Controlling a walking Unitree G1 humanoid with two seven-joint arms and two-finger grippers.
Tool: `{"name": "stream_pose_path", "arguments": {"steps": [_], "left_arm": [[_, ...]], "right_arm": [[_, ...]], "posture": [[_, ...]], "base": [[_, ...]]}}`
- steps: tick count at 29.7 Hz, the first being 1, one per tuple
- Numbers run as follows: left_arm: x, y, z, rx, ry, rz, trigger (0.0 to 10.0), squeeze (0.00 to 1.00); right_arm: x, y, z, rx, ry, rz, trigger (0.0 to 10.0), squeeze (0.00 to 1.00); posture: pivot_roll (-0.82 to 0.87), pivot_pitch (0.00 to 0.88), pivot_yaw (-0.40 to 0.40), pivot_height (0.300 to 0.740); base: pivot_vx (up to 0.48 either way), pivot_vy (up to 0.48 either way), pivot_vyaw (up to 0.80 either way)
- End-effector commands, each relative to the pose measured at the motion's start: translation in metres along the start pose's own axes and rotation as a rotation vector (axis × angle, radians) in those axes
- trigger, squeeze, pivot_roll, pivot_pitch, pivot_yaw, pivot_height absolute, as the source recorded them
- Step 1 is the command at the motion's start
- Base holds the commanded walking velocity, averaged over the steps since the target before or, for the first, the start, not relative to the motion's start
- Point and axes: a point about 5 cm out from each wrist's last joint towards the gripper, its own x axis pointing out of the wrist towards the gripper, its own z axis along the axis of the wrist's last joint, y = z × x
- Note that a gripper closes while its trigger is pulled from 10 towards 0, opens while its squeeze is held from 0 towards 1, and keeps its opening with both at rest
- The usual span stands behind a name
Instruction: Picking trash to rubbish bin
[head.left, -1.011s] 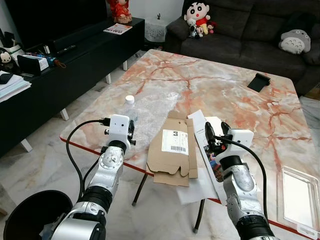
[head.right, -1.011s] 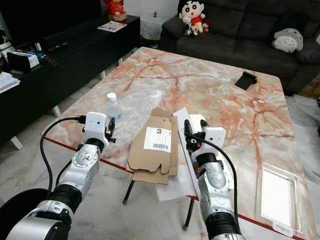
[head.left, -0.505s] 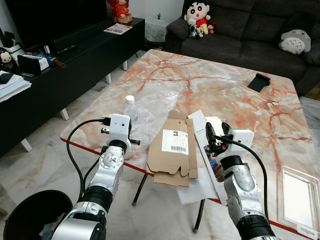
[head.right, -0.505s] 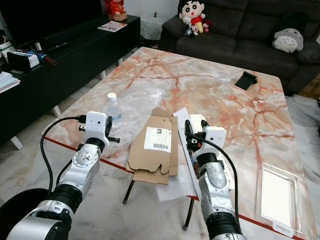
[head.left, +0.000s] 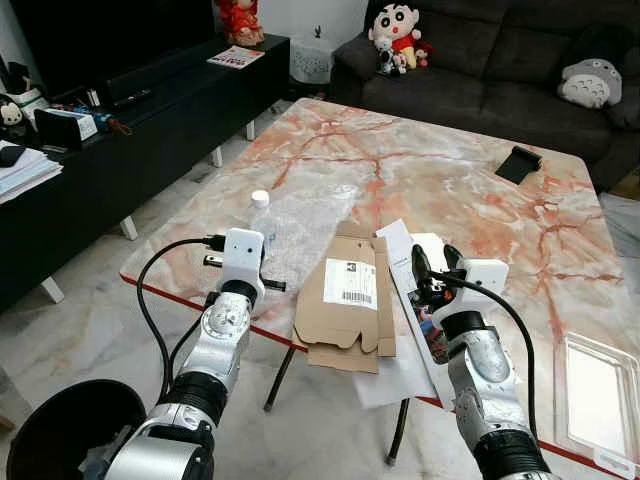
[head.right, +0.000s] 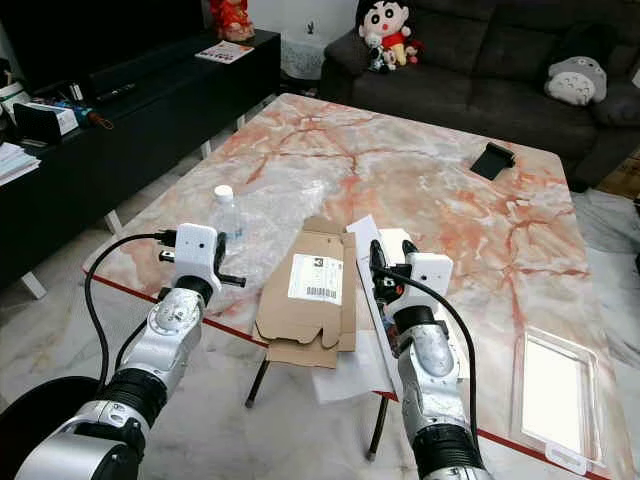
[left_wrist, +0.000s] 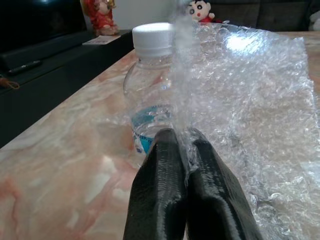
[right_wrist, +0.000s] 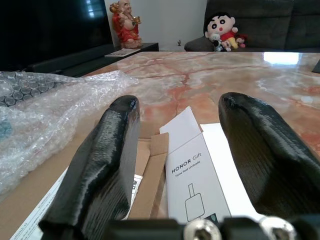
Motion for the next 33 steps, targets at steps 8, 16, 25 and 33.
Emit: {"name": "stream_pose_path", "arguments": {"steps": [8, 16, 25, 33], "left_arm": [[0.004, -0.006, 0.026, -0.017, -0.148, -0.019, 10.0, 0.0], [0.008, -0.008, 0.058, -0.002, -0.309, -0.017, 10.0, 0.0], [0.008, -0.011, 0.086, -0.014, -0.424, -0.018, 10.0, 0.0], [0.008, -0.01, 0.105, -0.027, -0.498, -0.006, 10.0, 0.0]], "right_arm": [[0.002, -0.001, 0.001, -0.003, -0.002, -0.003, 10.0, 0.0], [0.003, 0.0, 0.002, -0.002, -0.009, -0.003, 10.0, 0.0], [0.004, 0.0, 0.003, 0.002, -0.021, -0.01, 10.0, 0.0], [0.005, 0.0, 0.005, 0.003, -0.028, -0.014, 10.0, 0.0]], "posture": [[0.08, 0.0, -0.097, 0.74], [0.08, 0.0, -0.094, 0.74], [0.09, 0.0, -0.096, 0.74], [0.09, 0.0, -0.099, 0.74]], "base": [[0.0, 0.0, 0.0], [0.0, 0.0, 0.0], [0.0, 0.0, 0.0], [0.0, 0.0, 0.0]]}}
